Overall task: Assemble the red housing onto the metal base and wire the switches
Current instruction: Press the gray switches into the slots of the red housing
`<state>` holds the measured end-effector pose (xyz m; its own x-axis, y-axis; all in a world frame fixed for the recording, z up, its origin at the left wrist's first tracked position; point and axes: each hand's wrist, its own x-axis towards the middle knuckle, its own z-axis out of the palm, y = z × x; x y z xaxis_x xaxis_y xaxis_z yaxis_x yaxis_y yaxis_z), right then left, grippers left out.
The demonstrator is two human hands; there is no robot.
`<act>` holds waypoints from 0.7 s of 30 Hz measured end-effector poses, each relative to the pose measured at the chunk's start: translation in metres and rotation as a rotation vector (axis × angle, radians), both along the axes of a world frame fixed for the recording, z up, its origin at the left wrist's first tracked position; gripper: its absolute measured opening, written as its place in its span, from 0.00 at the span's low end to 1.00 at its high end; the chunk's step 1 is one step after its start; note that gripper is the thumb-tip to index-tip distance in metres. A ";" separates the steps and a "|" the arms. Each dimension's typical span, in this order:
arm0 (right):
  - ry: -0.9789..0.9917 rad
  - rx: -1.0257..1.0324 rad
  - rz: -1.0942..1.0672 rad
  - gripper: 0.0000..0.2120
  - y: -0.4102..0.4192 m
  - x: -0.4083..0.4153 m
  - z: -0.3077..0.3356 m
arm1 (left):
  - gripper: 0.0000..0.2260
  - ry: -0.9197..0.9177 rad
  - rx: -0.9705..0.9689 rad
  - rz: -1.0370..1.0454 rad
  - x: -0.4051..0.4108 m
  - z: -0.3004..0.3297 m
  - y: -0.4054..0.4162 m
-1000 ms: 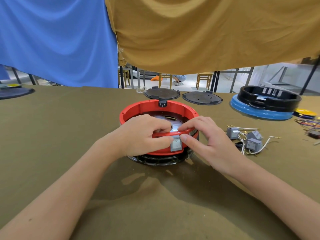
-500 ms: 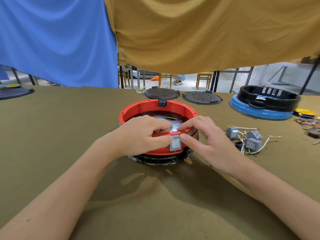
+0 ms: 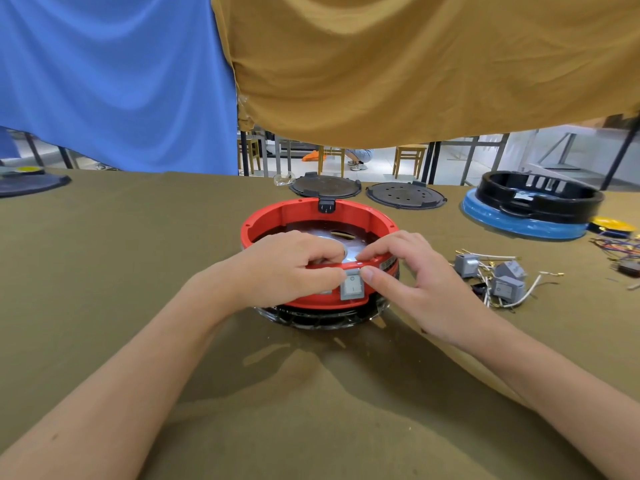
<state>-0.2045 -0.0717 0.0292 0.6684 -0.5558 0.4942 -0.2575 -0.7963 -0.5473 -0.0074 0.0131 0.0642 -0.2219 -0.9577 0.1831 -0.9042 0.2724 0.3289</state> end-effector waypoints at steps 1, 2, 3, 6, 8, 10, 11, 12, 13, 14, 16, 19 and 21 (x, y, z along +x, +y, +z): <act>-0.001 0.002 -0.001 0.08 0.000 0.000 0.000 | 0.14 0.008 0.003 -0.003 0.001 0.000 0.000; -0.002 0.003 -0.003 0.08 0.001 0.001 0.000 | 0.15 0.014 0.004 -0.003 0.001 -0.001 0.000; -0.004 -0.001 -0.007 0.07 0.001 0.001 0.000 | 0.15 0.015 0.004 0.002 0.002 -0.001 -0.001; -0.015 -0.030 -0.023 0.05 0.002 0.003 0.000 | 0.16 0.023 -0.004 0.018 0.002 -0.002 -0.002; -0.009 -0.029 -0.024 0.05 0.002 0.004 0.000 | 0.16 0.027 -0.012 0.019 0.002 -0.003 -0.002; -0.008 -0.019 -0.017 0.06 0.001 0.002 -0.001 | 0.16 0.015 -0.020 0.019 0.002 -0.004 -0.002; -0.006 -0.015 -0.011 0.06 0.000 0.002 0.000 | 0.16 0.010 -0.030 0.018 0.002 -0.004 -0.002; -0.002 -0.012 -0.004 0.07 -0.001 0.001 0.000 | 0.16 0.010 -0.040 0.017 0.002 -0.003 -0.002; 0.002 -0.011 0.001 0.08 -0.001 0.001 0.000 | 0.15 0.013 -0.043 0.018 0.002 -0.003 -0.001; 0.004 -0.008 0.003 0.08 -0.002 0.001 0.000 | 0.15 0.017 -0.041 0.020 0.002 -0.003 -0.002; -0.001 0.000 -0.001 0.08 -0.003 0.001 0.000 | 0.16 0.017 -0.034 0.021 0.002 -0.003 -0.002; -0.019 -0.014 -0.039 0.05 -0.004 0.006 0.001 | 0.16 0.016 -0.033 0.025 0.002 -0.004 -0.003; -0.023 -0.026 -0.068 0.05 -0.004 0.008 0.001 | 0.16 0.019 -0.044 0.025 0.003 -0.005 -0.004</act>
<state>-0.1964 -0.0757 0.0305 0.6177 -0.5862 0.5243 -0.2988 -0.7916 -0.5330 -0.0042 0.0093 0.0594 -0.1944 -0.9537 0.2295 -0.9045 0.2648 0.3344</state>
